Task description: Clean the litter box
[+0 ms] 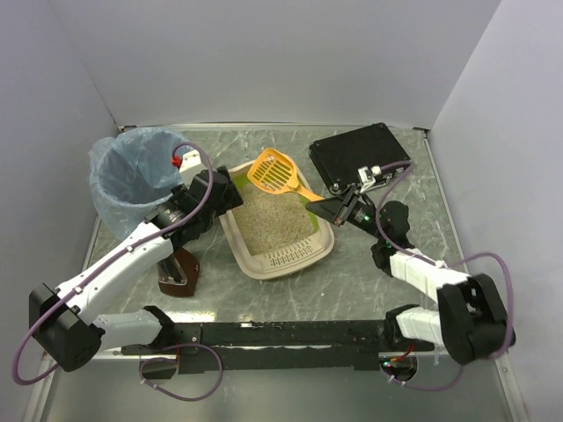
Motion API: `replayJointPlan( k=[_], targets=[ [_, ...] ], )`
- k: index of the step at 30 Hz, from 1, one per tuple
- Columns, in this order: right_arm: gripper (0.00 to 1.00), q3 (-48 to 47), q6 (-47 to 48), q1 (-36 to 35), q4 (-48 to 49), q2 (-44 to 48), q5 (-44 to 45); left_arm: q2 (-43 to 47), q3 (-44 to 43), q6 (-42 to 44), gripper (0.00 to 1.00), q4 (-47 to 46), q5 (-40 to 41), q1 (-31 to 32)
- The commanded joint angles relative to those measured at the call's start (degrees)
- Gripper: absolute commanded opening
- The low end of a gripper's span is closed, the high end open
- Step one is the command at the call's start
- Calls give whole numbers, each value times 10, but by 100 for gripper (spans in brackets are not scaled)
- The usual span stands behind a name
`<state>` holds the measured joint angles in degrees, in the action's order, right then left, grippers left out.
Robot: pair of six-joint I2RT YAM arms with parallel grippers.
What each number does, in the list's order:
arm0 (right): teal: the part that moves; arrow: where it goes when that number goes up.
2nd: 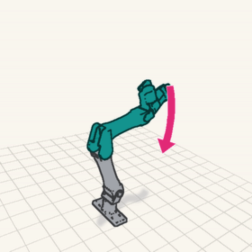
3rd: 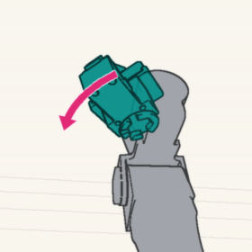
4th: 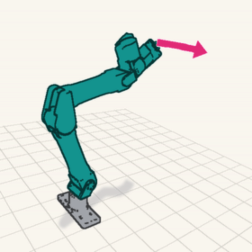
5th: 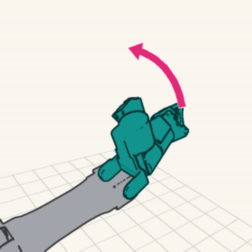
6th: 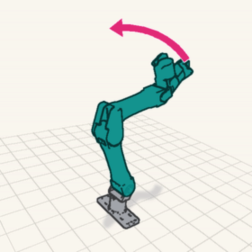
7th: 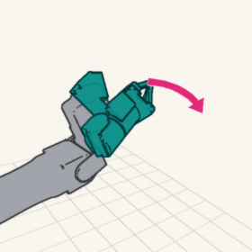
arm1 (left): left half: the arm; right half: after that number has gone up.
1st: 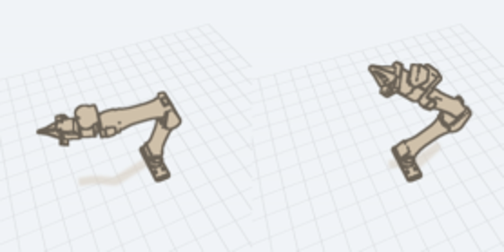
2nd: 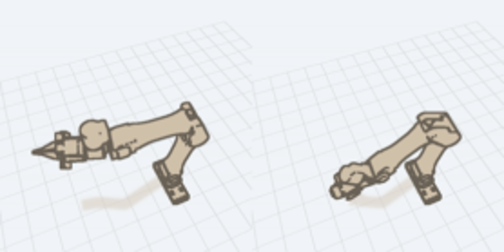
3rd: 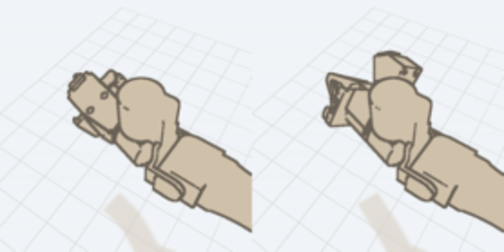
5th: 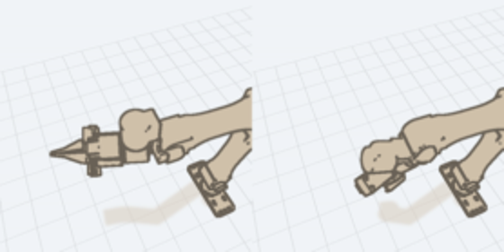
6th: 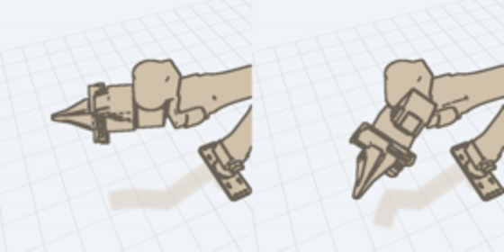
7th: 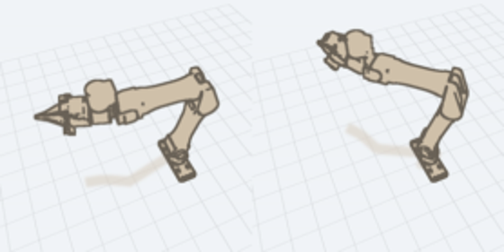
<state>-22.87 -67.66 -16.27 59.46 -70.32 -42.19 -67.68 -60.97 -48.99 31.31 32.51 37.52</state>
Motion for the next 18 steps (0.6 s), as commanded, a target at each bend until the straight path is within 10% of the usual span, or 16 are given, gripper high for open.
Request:
replayJointPlan(
  k=[1, 12, 18],
  targets=[
    [0, -72, 229, -25, -277, 91, -4, -6, -13, 13, 97, -18, -3, -3],
    [0, -130, 417, -29, -498, 118, 43, -35, -47, 74, 97, -76, -31, -7],
    [0, -185, 558, -70, -687, 155, 156, -92, -85, 327, 97, -207, -188, -23]
  ],
)
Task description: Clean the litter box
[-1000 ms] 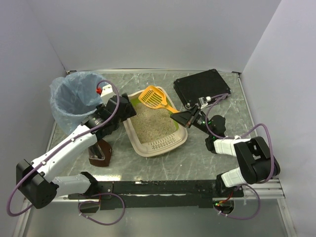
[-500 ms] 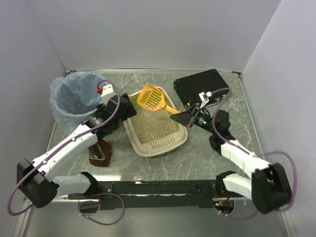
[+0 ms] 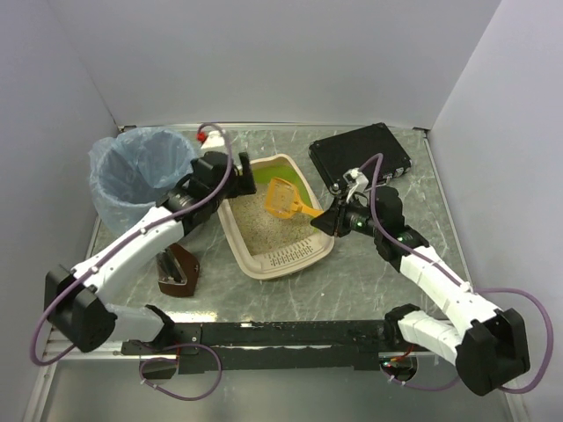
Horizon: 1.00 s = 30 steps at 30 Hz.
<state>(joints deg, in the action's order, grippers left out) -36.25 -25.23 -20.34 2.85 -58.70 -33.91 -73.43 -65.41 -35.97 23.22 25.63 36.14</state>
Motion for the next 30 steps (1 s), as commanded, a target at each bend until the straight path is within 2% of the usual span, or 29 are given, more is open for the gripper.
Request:
replayJointPlan(
  k=[1, 3, 7, 8, 11, 14, 18, 23, 27, 30],
  targets=[
    [0, -54, 147, -46, -130, 44, 92, -45, -59, 222, 97, -145, -171, -18],
    [0, -57, 187, -60, -145, 56, 126, -90, -113, 267, 97, -147, -207, -39],
    [0, -69, 213, -89, -166, 58, 183, -173, -201, 376, 97, -94, -282, -53],
    [0, -72, 211, -92, -168, 58, 190, -200, -211, 415, 97, -80, -280, -53],
    [0, -69, 187, -90, -163, 66, 220, -245, -242, 460, 97, -60, -270, -57],
    [0, -70, 173, -89, -165, 71, 228, -279, -256, 499, 97, -48, -303, -66],
    [0, -74, 141, -87, -172, 72, 220, -327, -278, 523, 97, -63, -285, -70],
    [0, -66, 118, -84, -164, 81, 199, -403, -332, 530, 98, -16, -303, -73],
    [0, -59, 99, -83, -163, 97, 191, -425, -349, 516, 100, -16, -270, -73],
    [0, -56, 92, -81, -164, 104, 199, -425, -341, 491, 88, 18, -275, -73]
  ],
)
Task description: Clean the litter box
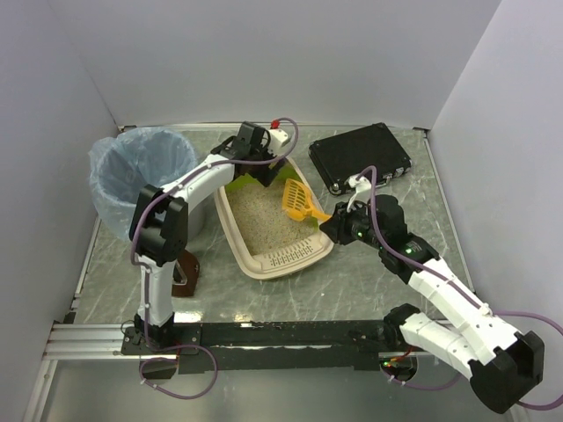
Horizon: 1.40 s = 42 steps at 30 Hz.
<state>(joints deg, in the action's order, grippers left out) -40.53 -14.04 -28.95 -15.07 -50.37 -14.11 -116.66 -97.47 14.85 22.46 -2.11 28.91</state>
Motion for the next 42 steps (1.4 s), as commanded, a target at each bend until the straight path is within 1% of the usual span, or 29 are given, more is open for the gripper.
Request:
replayJointPlan(
  k=[1, 2, 4, 5, 7, 8, 9, 10, 12, 13, 14, 16, 18, 20, 22, 23, 24, 26, 27, 28, 31, 34, 35, 36, 37, 38, 39, 41, 42],
  targets=[
    [0, -12, -20, 6, 17, 21, 0, 13, -6, -31, 84, 20, 7, -1],
    [0, -11, -21, 6, 20, 21, 0, 27, 9, -39, 79, 1, 11, 0],
    [0, -13, -20, 6, 23, 19, -11, 41, 40, -55, 70, 4, 19, 3],
    [0, -19, -18, 6, 22, 14, -14, 54, 48, -74, 62, 14, 48, 4],
    [0, -25, -12, 7, 8, 10, -13, 70, 79, -97, 47, 17, 67, 9],
    [0, -31, -6, 7, 4, 7, -10, 89, 94, -105, 37, 15, 88, 11],
    [0, -32, -3, 7, 0, 7, -6, 100, 121, -112, 30, 11, 98, 15],
    [0, -33, -1, 8, -6, 7, 0, 111, 134, -132, 27, 12, 111, 17],
    [0, -35, 2, 9, -7, 5, -1, 143, 169, -145, 26, 21, 128, 22],
    [0, -36, 2, 9, -7, 4, -2, 153, 183, -189, 26, 23, 140, 25],
    [0, -37, 2, 10, -7, 4, -6, 175, 194, -204, 22, 27, 149, 26],
    [0, -36, 3, 10, -4, 2, -10, 207, 229, -240, 21, 36, 166, 33],
    [0, -37, 7, 10, -4, 0, -7, 231, 265, -252, 22, 35, 184, 52],
    [0, -44, 12, 11, -15, -3, -1, 260, 280, -276, 21, 50, 200, 68],
    [0, -52, 16, 12, -22, -3, 4, 289, 292, -312, 18, 65, 207, 88],
    [0, -53, 20, 12, -31, -2, 14, 298, 308, -324, 15, 67, 205, 98],
    [0, -56, 23, 12, -36, -1, 19, 307, 319, -353, 13, 68, 210, 104],
    [0, -72, 26, 14, -56, -5, 42, 326, 344, -387, 1, 85, 221, 111],
    [0, -78, 26, 13, -79, -8, 46, 336, 350, -424, 1, 90, 230, 112],
    [0, -93, 23, 13, -94, -13, 51, 340, 356, -438, 1, 94, 248, 112],
    [0, -115, 18, 14, -141, -17, 47, 368, 380, -454, 1, 84, 263, 112],
    [0, -133, 14, 14, -183, -15, 37, 391, 366, -427, 1, 79, 251, 111],
    [0, -138, 15, 14, -195, -16, 30, 392, 340, -423, 1, 87, 237, 111],
    [0, -149, 16, 14, -206, -19, 21, 386, 323, -414, 1, 116, 229, 110],
    [0, -154, 18, 15, -228, -24, 3, 381, 283, -410, 1, 136, 222, 110],
    [0, -159, 21, 15, -234, -26, -8, 372, 261, -409, 1, 160, 213, 109],
    [0, -163, 28, 15, -240, -32, -18, 357, 244, -399, 1, 200, 208, 109],
    [0, -164, 41, 17, -256, -39, -26, 348, 218, -395, 1, 220, 220, 109],
    [0, -166, 42, 19, -263, -48, -23, 343, 216, -394, 1, 221, 244, 109]
  ],
)
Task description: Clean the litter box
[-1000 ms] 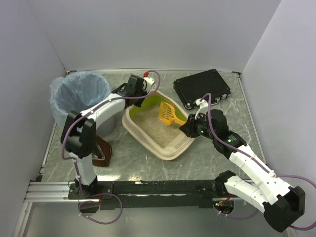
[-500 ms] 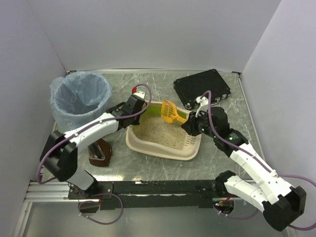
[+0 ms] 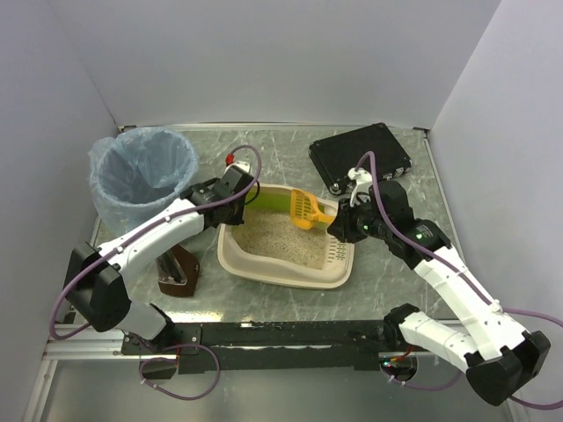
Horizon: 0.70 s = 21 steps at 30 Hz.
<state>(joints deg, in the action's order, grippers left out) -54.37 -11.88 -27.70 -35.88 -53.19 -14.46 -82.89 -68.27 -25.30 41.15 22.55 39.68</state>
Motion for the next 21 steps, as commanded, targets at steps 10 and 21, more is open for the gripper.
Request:
replayJointPlan(
  k=[10, 21],
  targets=[
    [0, -3, 0, 31, -33, -20, -45, -7, -19, 24, 1, -132, 103, -5],
    [2, 44, -23, 36, 75, -53, -127, -60, -24, 44, 1, -202, 36, -35]
  ],
)
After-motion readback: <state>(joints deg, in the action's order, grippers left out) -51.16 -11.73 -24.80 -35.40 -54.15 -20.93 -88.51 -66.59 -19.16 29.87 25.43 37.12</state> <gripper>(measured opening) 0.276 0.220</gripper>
